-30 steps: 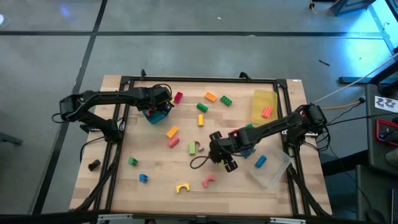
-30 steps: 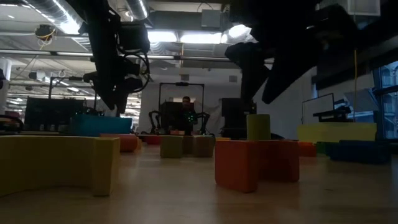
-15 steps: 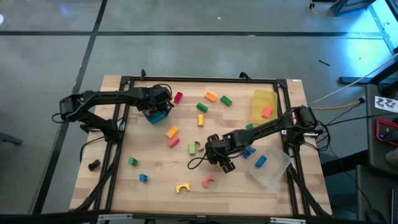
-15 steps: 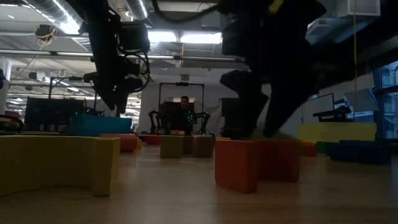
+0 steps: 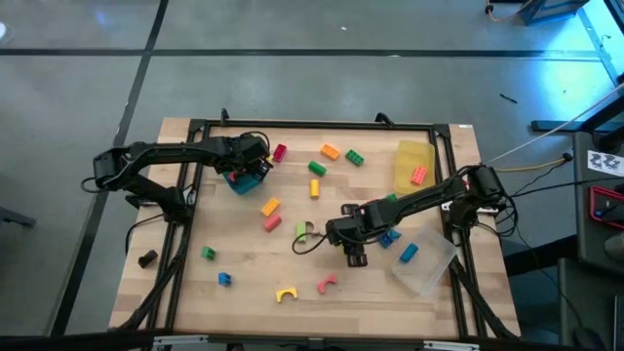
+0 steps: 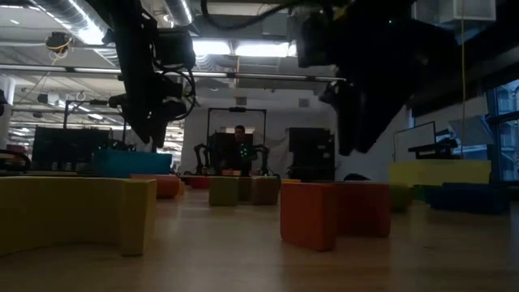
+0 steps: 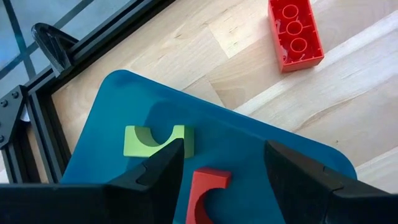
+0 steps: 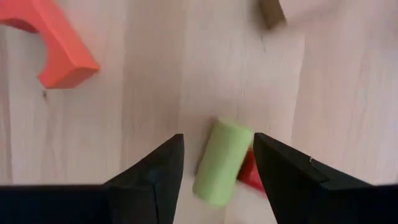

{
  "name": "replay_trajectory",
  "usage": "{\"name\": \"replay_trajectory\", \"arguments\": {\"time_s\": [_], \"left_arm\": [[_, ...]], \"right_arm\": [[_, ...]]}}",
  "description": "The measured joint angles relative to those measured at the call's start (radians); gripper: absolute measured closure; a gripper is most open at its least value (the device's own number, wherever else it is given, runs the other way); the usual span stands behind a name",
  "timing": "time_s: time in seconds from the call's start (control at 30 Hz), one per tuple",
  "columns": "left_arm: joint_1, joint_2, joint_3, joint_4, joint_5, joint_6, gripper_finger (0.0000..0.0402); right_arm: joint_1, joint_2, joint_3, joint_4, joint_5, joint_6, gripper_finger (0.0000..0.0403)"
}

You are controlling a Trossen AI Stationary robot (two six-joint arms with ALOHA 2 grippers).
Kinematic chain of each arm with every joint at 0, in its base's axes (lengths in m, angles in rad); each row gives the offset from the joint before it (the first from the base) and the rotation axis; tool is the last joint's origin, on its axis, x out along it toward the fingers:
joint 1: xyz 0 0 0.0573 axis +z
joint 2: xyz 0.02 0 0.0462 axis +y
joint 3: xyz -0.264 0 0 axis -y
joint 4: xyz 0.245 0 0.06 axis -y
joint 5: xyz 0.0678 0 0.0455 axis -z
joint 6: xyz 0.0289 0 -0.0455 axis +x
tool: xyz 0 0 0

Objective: Sort blocks by size
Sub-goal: Put the light green cylindrical block into the transparent bin

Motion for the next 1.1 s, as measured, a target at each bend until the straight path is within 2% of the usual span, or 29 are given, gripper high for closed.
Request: {"name": "replay_trajectory", "arguments": {"time_s": [0.1, 0.37, 0.77, 0.87, 1.03, 1.1], "left_arm": [[0.000, 0.000, 0.000, 0.000, 0.000, 0.000, 0.0196], [0.000, 0.000, 0.000, -0.001, 0.000, 0.000, 0.0196], [0.000, 0.000, 0.000, -0.001, 0.000, 0.000, 0.0196], [0.000, 0.000, 0.000, 0.000, 0.000, 0.000, 0.0196], [0.000, 0.000, 0.000, -0.001, 0.000, 0.000, 0.0196], [0.000, 0.000, 0.000, -0.001, 0.000, 0.000, 0.0196]], "right_arm": [[0.002, 0.002, -0.017, -0.018, -0.001, 0.022, 0.0207], [0.000, 0.011, -0.110, 0.121, 0.052, 0.045, 0.0207], [0.000, 0.013, -0.178, 0.185, 0.053, 0.062, 0.0208], [0.000, 0.013, -0.193, 0.199, 0.037, 0.064, 0.0222], [0.000, 0.013, -0.199, 0.200, 0.035, 0.064, 0.0271], [0.000, 0.013, -0.199, 0.199, 0.035, 0.064, 0.0271]]}}
